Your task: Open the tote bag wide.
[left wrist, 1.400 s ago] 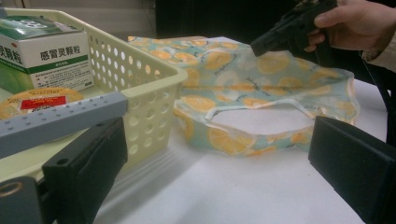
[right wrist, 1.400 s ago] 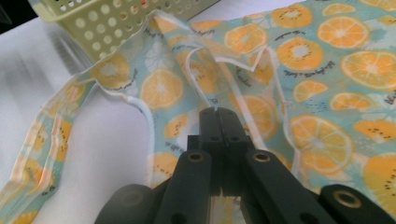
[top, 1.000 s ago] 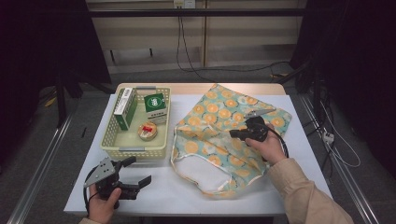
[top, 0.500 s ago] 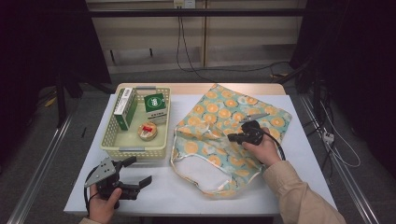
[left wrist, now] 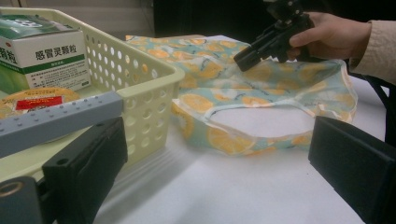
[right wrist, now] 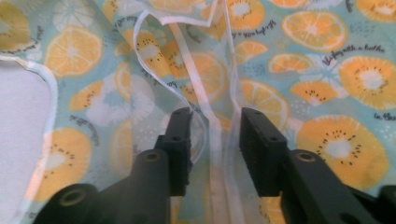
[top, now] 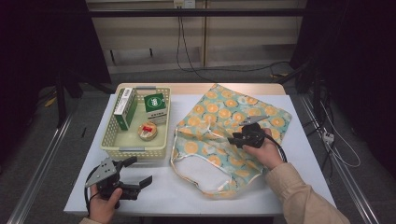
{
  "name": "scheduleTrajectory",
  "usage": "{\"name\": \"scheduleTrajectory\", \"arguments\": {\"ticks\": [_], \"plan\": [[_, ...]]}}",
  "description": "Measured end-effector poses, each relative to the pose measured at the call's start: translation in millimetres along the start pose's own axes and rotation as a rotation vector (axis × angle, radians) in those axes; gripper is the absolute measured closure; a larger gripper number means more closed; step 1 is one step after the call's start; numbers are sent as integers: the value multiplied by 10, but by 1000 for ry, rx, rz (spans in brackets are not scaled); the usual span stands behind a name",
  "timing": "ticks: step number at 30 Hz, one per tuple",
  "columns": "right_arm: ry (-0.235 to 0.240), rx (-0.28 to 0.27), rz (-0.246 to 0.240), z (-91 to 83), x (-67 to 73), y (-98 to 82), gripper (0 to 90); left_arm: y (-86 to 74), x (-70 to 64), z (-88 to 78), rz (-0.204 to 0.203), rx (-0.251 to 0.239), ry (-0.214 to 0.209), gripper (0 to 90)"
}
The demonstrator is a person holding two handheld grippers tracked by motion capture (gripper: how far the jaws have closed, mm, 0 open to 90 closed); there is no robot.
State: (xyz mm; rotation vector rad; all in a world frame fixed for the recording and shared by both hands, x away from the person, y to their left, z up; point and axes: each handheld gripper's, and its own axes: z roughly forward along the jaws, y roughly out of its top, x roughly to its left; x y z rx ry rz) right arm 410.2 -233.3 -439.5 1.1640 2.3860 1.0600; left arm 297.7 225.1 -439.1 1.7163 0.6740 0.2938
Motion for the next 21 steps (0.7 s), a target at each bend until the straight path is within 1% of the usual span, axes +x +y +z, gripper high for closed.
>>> {"name": "scheduleTrajectory", "arguments": {"ticks": [1, 4, 6, 9, 12, 14, 16, 18, 19, 20, 21], "plan": [[-10, -10, -8, -24, 20, 17, 558, 0, 0, -1, -2, 1, -1, 44], [-11, -58, -32, -104, 77, 68, 492, -1, -1, 0, -2, 0, -1, 44], [-12, -67, -35, -148, 110, 98, 475, 1, -1, 1, 1, 1, -1, 44], [7, -80, -45, -197, 162, 140, 448, 4, -5, 3, 1, 0, -3, 44], [16, -81, -58, -233, 210, 177, 449, 4, -6, 4, 0, 1, -3, 44], [31, -90, -55, -249, 239, 192, 450, 4, -4, 2, 2, 2, -2, 44], [28, -93, -56, -266, 269, 208, 452, 2, -3, 2, 2, 1, -2, 44], [41, -107, -59, -286, 302, 227, 495, 1, -4, 4, -1, 1, -2, 44], [46, -114, -62, -300, 331, 239, 569, 2, -4, 4, 1, 1, -3, 44], [71, -121, -73, -317, 364, 251, 668, 3, -5, 3, 1, 1, -3, 44], [102, -124, -85, -329, 408, 268, 709, 2, -3, 5, 1, 0, -2, 44]]}}
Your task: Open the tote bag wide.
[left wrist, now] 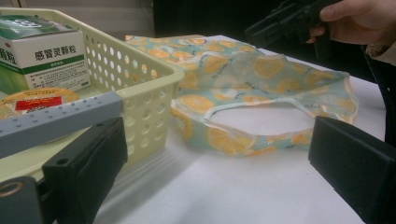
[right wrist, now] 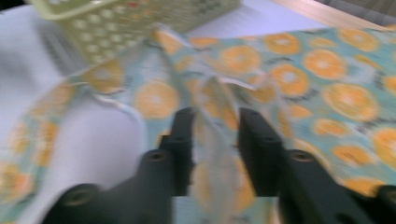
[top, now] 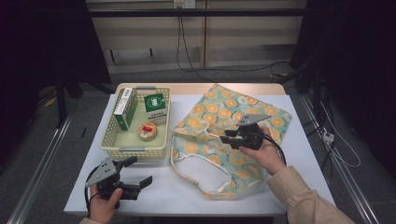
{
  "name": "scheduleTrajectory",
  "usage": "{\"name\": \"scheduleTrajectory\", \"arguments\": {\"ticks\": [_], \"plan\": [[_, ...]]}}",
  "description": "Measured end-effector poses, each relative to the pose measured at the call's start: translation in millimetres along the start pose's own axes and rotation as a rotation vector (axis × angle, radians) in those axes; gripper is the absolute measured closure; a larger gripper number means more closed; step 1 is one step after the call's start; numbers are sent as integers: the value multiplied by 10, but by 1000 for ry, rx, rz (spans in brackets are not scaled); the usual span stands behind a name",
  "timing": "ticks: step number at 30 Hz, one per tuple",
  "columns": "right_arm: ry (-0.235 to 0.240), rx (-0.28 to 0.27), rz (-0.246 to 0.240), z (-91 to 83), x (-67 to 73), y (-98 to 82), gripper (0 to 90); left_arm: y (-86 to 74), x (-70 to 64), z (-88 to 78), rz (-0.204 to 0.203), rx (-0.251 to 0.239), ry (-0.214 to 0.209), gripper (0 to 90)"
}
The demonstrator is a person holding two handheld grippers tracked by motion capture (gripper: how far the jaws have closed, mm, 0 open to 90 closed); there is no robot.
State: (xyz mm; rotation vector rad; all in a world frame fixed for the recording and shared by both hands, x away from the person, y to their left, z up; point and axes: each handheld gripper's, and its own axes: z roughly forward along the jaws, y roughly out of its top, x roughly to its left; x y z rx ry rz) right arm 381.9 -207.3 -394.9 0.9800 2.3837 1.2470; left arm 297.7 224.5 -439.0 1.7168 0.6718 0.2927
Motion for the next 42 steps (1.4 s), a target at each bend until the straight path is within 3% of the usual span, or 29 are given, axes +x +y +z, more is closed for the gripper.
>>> {"name": "scheduleTrajectory", "arguments": {"ticks": [2, 4, 7, 9, 13, 15, 20, 25, 39, 42], "plan": [[26, -7, -37, 1, 97, 41, 835, 0, 1, 1, 0, 1, 1, 44], [83, -6, -69, 42, 177, 53, 874, 2, -1, 0, 0, 0, -1, 44], [91, 44, -86, 177, 224, 2, 893, 5, -3, -2, 2, 0, -3, 44], [89, 67, -72, 270, 191, -67, 861, 3, -3, -2, 3, 1, -5, 44], [33, 105, -44, 391, 47, -201, 767, 0, 5, -7, 1, 0, -5, 44], [3, 110, -39, 413, -26, -250, 670, -3, 11, -7, -3, 0, -3, 44], [-49, 138, 1, 419, -158, -368, 543, -2, 3, -1, -3, 0, -6, 44], [-56, 168, -11, 418, -172, -454, 505, -3, 2, 12, -1, 4, -5, 44], [-58, 165, -22, 444, -119, -441, 584, -6, 0, 17, -1, 9, -6, 44], [-50, 164, -22, 450, -110, -438, 554, -4, -4, 24, 2, 8, -8, 44]]}}
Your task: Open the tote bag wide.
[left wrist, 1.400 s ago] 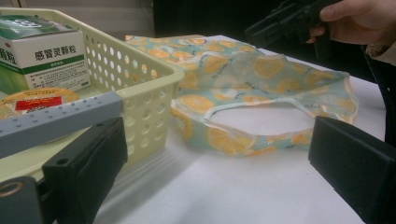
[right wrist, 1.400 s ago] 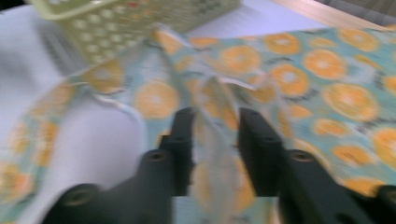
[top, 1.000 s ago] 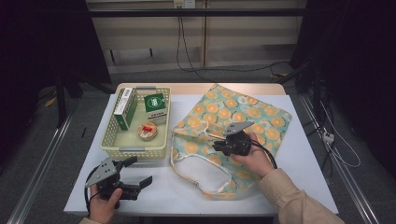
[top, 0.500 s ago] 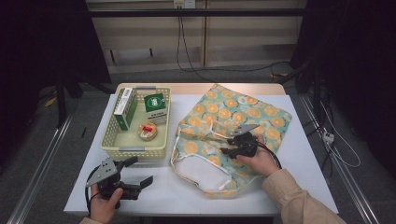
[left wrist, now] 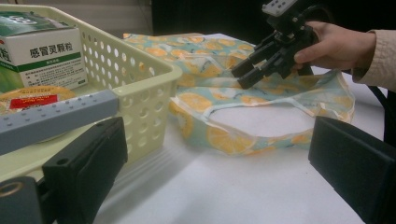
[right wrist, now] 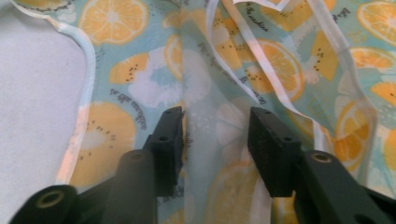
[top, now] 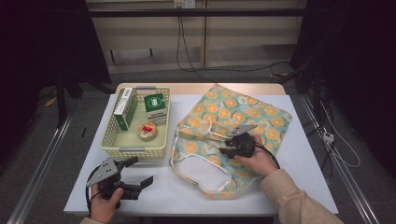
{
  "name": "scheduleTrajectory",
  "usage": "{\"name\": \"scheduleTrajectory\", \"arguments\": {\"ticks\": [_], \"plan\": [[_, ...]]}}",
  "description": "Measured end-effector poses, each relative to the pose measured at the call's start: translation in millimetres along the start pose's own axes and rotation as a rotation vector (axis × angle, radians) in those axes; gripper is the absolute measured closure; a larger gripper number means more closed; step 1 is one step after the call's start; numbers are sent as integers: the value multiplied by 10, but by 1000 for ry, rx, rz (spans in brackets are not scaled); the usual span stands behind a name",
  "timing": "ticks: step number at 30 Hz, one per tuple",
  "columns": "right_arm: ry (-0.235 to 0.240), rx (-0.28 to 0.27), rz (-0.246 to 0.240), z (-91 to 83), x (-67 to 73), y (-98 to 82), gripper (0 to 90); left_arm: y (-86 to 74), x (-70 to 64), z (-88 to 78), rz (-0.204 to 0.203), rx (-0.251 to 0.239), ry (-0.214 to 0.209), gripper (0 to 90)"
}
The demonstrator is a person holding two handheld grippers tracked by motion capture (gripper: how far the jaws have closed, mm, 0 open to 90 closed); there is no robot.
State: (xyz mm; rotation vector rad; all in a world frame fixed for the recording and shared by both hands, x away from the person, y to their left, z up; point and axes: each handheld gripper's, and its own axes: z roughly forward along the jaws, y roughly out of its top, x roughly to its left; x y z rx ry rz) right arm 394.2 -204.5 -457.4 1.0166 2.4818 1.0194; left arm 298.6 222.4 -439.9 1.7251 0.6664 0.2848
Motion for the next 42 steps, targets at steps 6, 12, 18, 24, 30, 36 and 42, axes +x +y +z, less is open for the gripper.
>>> {"name": "scheduleTrajectory", "arguments": {"ticks": [6, 12, 18, 24, 30, 36, 42], "plan": [[-9, 5, 9, 7, -2, 23, 751, 2, -2, -1, 0, 0, 0, 44], [-1, 26, 10, 8, -12, 57, 900, 2, 4, -12, -2, -3, 3, 44], [59, 4, 42, -75, 46, 142, 900, 6, 9, -20, -2, -8, 4, 44], [67, -83, 73, -287, -36, 311, 900, 7, 8, -21, -3, -8, 4, 44], [-3, -91, 97, -301, -260, 302, 900, 8, 18, -30, -3, -11, 7, 44], [-60, -72, 127, -158, -442, 206, 900, 9, 19, -37, -4, -13, 1, 43], [-96, -55, 150, -40, -558, 134, 900, 5, 11, -25, -3, -12, -3, 44]]}}
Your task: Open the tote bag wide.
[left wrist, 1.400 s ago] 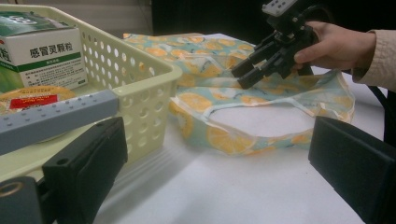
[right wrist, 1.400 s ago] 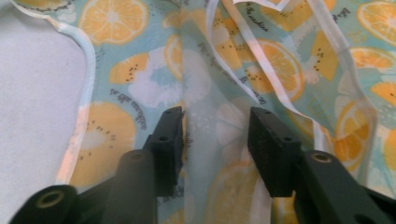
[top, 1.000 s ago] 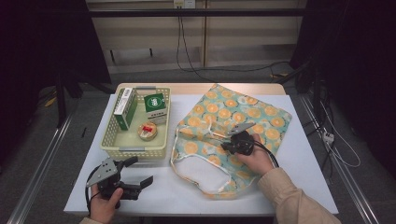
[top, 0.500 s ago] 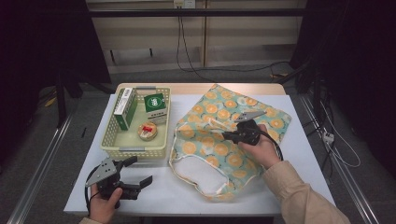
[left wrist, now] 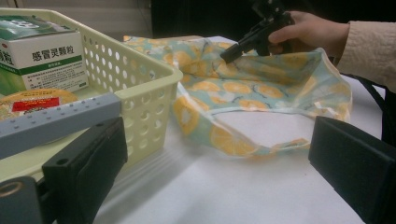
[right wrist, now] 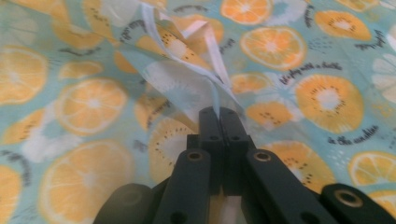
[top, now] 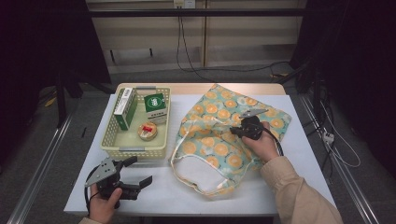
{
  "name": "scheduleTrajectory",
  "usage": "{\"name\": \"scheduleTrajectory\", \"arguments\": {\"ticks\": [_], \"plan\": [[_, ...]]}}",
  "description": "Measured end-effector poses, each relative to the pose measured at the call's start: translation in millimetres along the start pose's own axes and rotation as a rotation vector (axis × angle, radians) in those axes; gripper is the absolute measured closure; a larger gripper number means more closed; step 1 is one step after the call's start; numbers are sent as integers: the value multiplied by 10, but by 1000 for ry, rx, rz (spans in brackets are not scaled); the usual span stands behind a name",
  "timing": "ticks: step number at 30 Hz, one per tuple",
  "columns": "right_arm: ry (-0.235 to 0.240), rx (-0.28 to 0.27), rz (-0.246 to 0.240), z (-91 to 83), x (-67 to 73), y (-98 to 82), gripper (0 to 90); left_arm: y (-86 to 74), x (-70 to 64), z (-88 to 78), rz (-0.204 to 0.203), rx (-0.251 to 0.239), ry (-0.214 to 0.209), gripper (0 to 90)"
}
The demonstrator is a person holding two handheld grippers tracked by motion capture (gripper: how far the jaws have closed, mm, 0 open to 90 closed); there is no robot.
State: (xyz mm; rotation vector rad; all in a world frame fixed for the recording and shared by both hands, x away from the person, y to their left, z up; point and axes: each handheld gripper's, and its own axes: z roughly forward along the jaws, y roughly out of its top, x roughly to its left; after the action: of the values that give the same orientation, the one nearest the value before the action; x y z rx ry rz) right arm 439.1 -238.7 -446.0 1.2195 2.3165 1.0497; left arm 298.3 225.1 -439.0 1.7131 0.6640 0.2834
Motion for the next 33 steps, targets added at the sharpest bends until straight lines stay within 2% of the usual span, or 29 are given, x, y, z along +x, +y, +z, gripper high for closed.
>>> {"name": "scheduleTrajectory", "arguments": {"ticks": [4, 8, 14, 16, 18, 19, 22, 27, 33], "plan": [[-11, 8, 26, 65, -70, -57, 894, -2, -1, 5, -1, 2, -1, 44], [-19, 15, 23, 98, -72, -90, 857, -4, 0, 10, -3, 4, -4, 43], [-15, 21, -25, 74, 10, -56, 676, -3, -3, 10, -1, 4, -3, 44], [1, 7, -31, 46, 52, -33, 615, -4, -3, 11, -1, 7, -3, 44], [17, 2, -29, 34, 98, -16, 511, -3, -5, 12, -1, 8, -2, 44], [33, 8, -34, 41, 122, -13, 463, -2, -6, 14, 0, 7, -4, 44], [48, 36, -75, 77, 189, -33, 404, -2, -8, 14, 0, 8, -4, 43], [53, 37, -78, 135, 215, -100, 380, -4, -4, 10, -3, 7, -2, 44], [34, 32, -102, 139, 194, -103, 459, -5, -11, 22, -4, 9, -4, 44]]}}
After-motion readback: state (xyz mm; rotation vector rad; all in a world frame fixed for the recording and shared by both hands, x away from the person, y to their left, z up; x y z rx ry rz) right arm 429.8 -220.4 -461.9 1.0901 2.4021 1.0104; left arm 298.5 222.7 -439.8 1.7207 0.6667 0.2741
